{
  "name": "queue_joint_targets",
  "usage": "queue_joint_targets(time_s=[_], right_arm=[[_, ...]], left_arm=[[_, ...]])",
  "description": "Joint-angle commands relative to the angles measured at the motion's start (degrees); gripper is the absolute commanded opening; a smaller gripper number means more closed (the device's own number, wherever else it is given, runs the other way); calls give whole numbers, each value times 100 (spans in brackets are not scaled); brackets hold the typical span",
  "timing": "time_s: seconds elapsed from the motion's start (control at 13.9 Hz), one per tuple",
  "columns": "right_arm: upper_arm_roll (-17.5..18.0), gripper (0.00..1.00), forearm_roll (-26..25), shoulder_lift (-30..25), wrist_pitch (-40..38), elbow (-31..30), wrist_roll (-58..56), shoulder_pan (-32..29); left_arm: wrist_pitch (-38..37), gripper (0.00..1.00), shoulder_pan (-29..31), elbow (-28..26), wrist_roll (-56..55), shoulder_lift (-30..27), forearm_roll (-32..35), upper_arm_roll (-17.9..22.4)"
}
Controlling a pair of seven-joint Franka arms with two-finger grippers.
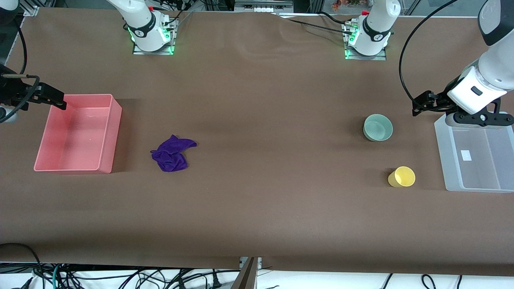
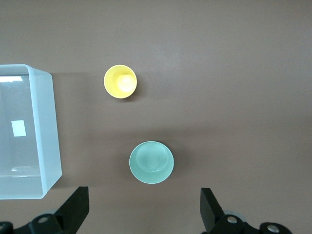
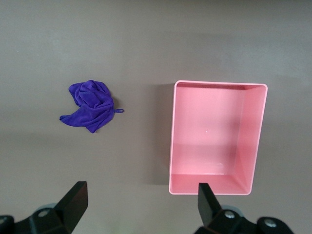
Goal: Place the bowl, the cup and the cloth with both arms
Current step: 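Reach the left gripper down toward the pale green bowl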
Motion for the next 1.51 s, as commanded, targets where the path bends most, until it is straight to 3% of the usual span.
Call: queue_joint_targets(time_s=[0.0, 0.5, 0.72, 1.01, 1.44], right_arm=[[-10, 100, 199, -28, 6, -31, -59, -51], [-10, 100, 201, -19, 15, -23, -77, -60], [-10, 100, 210, -19, 24, -23, -76, -52], [-36, 100, 192, -19, 33, -23, -94, -78], [-54, 100, 218, 60, 77, -31, -50, -78]], left_arm=[[-23, 100, -63, -48, -27, -107, 73, 50], [-84, 100, -63, -65, -18, -107, 73, 50], [-654, 100, -72, -109, -27, -37, 73, 50], [-569, 100, -19, -739, 17, 7, 73, 50], [2652, 100, 156, -3023, 166, 59, 90, 59]])
